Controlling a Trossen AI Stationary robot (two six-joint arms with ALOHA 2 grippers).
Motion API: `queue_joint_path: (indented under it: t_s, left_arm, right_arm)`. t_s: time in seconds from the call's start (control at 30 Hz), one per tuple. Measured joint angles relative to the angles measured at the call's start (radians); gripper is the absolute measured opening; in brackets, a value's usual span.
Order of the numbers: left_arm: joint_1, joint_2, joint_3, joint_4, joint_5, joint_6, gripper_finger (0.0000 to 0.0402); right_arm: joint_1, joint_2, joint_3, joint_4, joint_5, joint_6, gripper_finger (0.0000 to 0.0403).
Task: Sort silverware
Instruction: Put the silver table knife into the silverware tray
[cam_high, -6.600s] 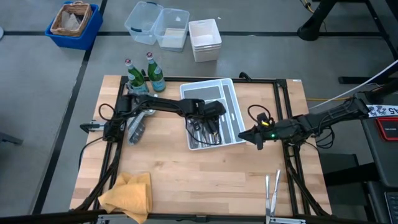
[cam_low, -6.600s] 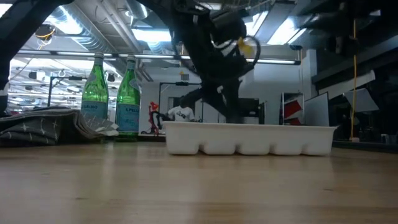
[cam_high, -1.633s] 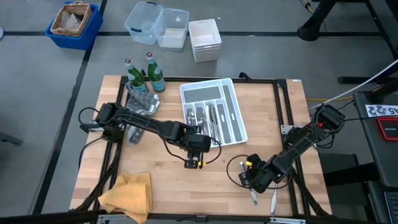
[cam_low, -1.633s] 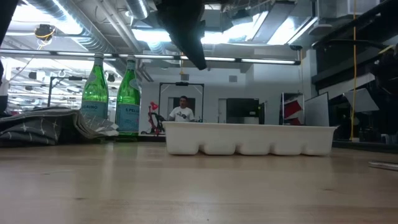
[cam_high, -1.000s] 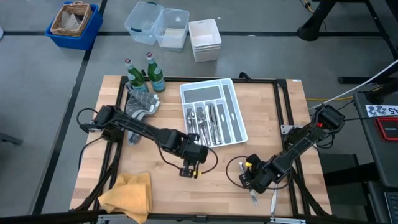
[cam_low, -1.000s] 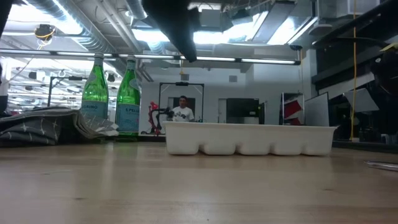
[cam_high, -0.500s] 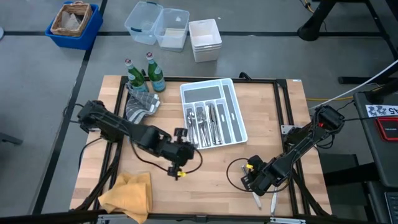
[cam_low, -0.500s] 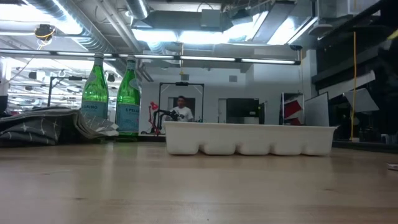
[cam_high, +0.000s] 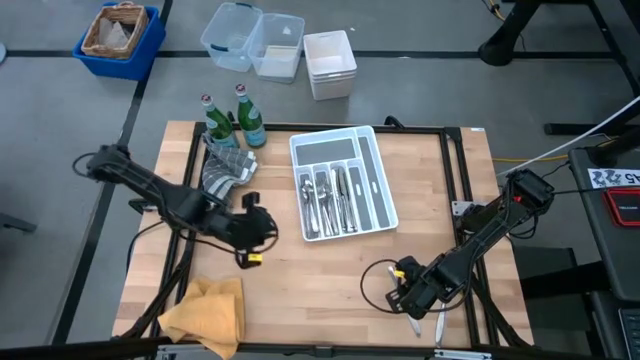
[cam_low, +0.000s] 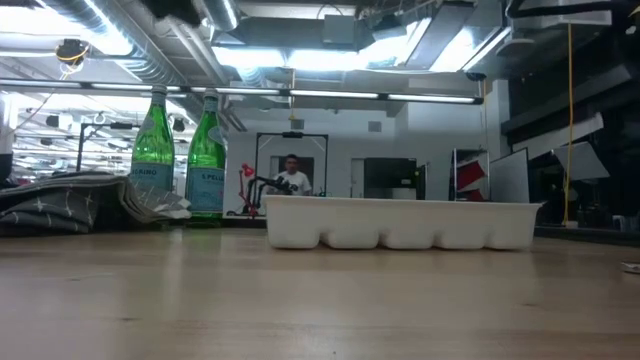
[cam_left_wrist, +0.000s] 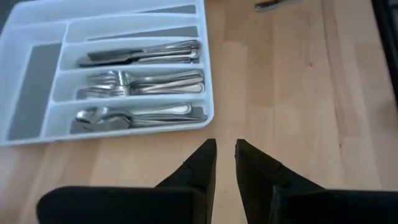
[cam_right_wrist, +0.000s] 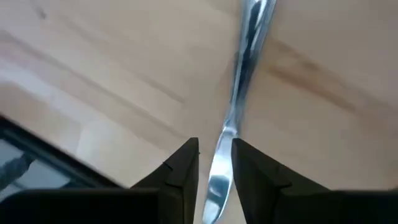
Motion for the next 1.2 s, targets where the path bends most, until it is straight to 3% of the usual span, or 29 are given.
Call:
queue_joint_path:
  t_s: [0.23, 0.53, 0.73, 1.2]
  left_arm:
    - [0.003, -0.169, -0.262, 0.235, 0.0, -0.095, 0.0049]
    - [0.001, -0.19, -0.43, 0.446, 0.01, -0.056, 0.0049]
    - [0.003, -0.195, -0.492, 0.573, 0.011, 0.023, 0.0049]
    - [0.029, -0.266, -0.507, 0.567, 0.01, 0.021, 0.0049]
  right_arm:
    - [0.0, 0.0, 0.0, 0.011, -0.042, 0.002, 0.0099]
    - [0.0, 0.034, -0.008, 0.012, -0.001, 0.003, 0.0099]
    - [0.0, 0.087, -0.008, 0.013, -0.028, 0.009, 0.0099]
    - [0.0, 0.125, -0.008, 0.027, -0.008, 0.039, 0.0099]
